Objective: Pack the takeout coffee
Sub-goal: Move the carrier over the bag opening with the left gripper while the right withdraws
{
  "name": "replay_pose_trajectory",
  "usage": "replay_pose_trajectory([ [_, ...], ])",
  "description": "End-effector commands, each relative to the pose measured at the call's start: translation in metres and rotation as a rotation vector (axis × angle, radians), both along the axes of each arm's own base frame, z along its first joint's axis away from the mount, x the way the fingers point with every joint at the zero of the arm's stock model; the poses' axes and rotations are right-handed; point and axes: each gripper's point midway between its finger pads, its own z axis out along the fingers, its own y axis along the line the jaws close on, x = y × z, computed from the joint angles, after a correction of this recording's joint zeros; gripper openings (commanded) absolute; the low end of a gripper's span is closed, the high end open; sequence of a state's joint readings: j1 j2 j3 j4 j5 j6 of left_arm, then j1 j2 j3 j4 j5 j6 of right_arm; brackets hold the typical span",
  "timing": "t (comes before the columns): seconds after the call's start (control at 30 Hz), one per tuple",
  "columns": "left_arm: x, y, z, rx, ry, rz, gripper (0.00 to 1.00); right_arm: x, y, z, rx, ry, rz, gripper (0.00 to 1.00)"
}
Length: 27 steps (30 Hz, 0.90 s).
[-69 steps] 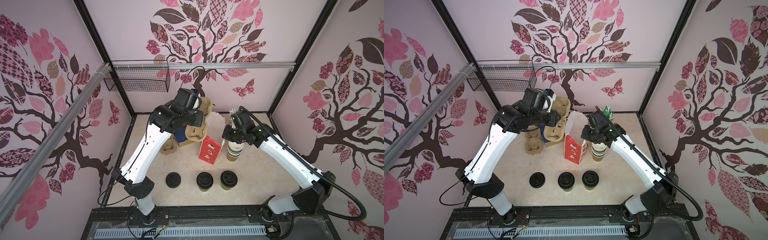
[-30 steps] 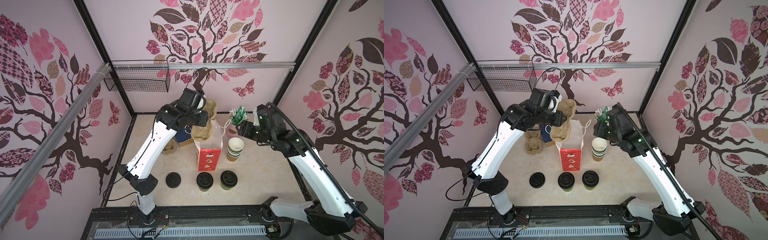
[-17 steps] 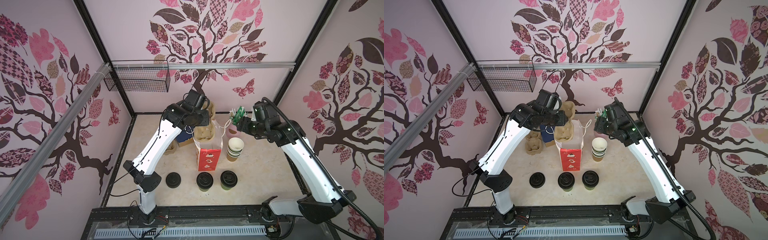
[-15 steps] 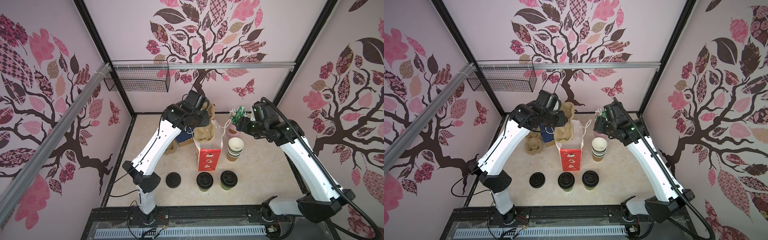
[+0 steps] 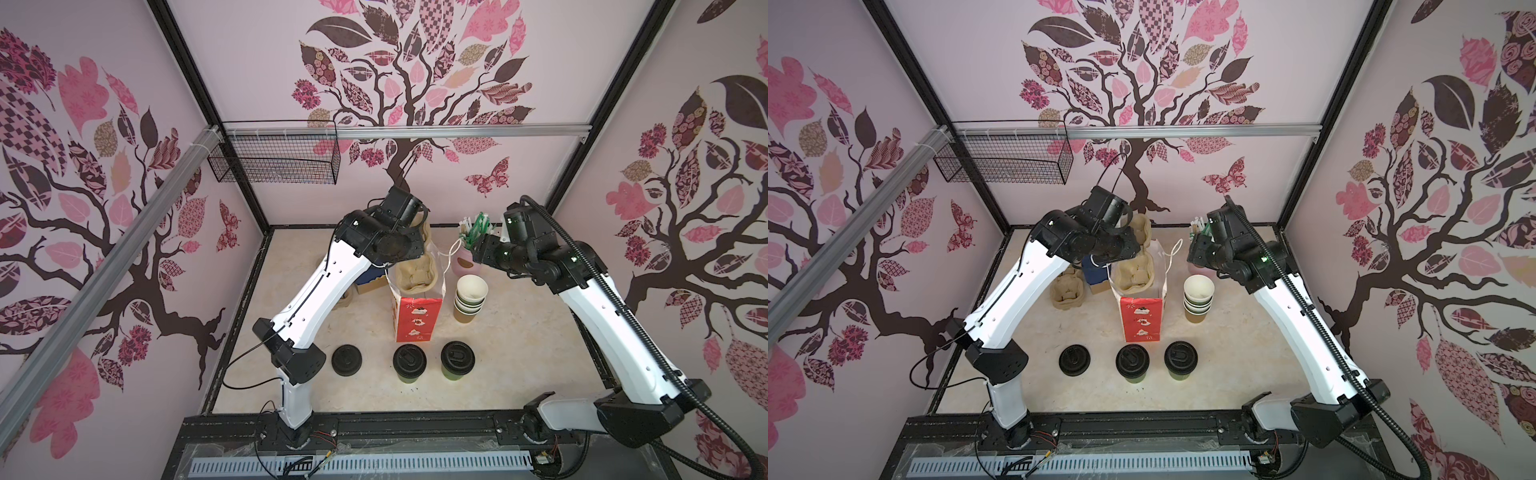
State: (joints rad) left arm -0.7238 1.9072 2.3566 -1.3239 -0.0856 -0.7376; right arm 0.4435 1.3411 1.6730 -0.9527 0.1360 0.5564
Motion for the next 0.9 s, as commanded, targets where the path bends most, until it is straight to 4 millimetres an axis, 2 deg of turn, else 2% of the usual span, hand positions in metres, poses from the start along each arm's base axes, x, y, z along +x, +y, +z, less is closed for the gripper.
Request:
replay_pose_trajectory([
  [0.0,0.002,-0.002,-0.011,0.037,0.03,0.043,0.18,-0.008,-0.009,0.02,-0.02,-0.06,0.005,0.67],
  [0.5,0.008,0.002,-0.037,0.157,0.045,0.074,0.18,-0.015,-0.009,0.017,-0.034,-0.059,0.034,0.67],
  [0.87,0.009,-0.006,-0.056,0.192,0.088,0.034,0.19,-0.016,-0.01,0.016,-0.044,-0.068,0.04,0.67],
])
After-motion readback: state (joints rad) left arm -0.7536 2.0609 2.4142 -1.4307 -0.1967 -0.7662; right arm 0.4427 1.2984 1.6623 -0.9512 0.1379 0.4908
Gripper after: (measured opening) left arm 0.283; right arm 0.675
